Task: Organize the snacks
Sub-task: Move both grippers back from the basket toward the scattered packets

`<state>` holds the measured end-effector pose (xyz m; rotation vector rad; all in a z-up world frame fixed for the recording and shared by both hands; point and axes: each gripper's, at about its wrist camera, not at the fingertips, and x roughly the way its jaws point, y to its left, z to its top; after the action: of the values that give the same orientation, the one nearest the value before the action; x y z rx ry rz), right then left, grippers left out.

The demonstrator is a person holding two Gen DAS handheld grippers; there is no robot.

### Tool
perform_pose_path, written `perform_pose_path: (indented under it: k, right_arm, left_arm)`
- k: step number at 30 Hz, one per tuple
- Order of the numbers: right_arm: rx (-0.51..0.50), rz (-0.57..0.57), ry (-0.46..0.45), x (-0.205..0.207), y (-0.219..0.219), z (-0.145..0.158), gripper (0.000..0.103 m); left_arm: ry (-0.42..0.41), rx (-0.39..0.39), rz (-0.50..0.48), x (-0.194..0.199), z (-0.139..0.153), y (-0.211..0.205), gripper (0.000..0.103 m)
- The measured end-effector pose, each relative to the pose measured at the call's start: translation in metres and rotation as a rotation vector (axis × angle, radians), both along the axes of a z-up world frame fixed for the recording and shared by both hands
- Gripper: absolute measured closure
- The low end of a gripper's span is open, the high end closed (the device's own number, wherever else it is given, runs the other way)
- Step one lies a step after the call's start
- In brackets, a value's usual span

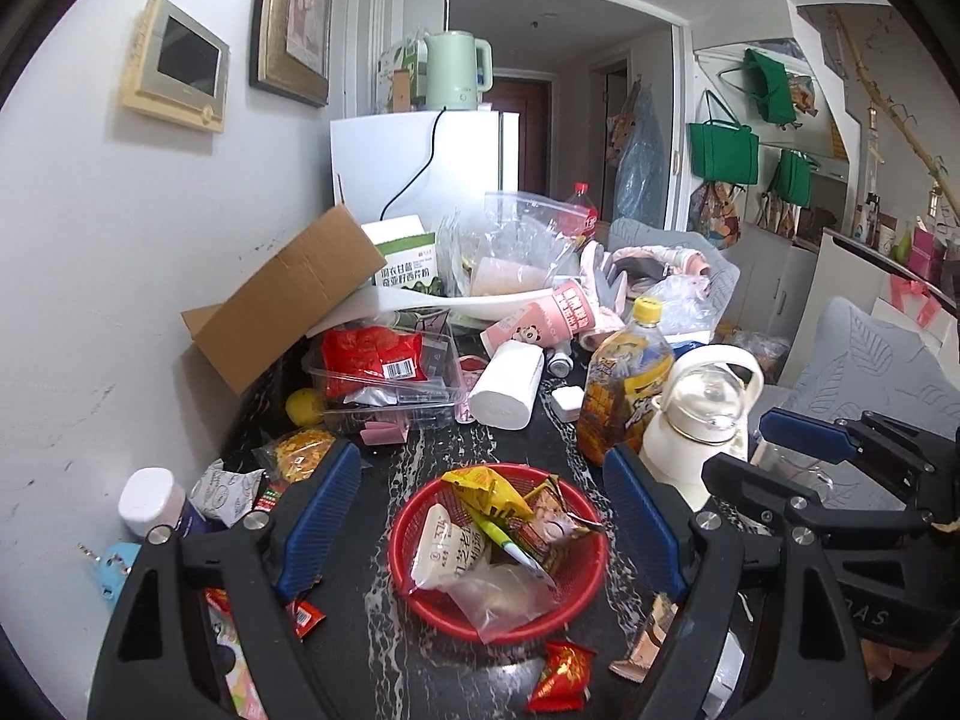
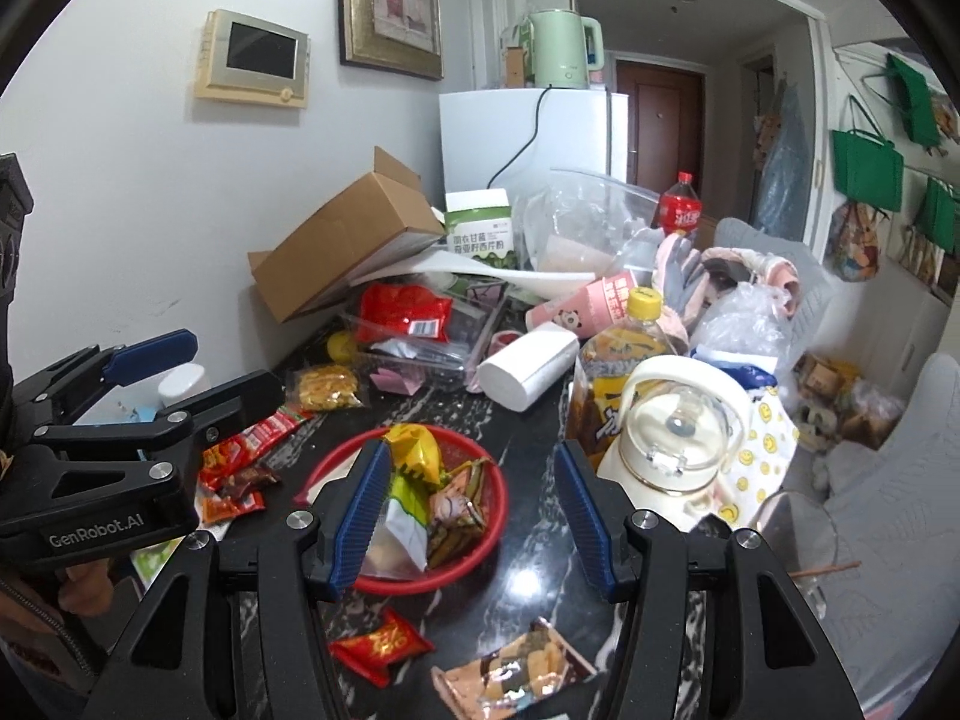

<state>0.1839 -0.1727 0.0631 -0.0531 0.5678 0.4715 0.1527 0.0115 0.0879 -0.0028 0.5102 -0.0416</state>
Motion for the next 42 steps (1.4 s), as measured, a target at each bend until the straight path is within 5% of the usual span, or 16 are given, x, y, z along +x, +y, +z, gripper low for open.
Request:
perform_pose_path:
  k: [15, 42]
  right_arm:
    - [0.004, -0.035, -0.013, -0.061, -0.017, -0.002, 0.044]
    - [-0.002, -0.089, 0.193, -0.139, -0.044, -0.098, 0.044]
  left_arm:
    - [0.022, -0.008, -0.032, -0.065, -0.016, -0.005, 0.02]
    - [0.235, -0.033, -0.145, -0.132, -0.105, -0.037, 0.02]
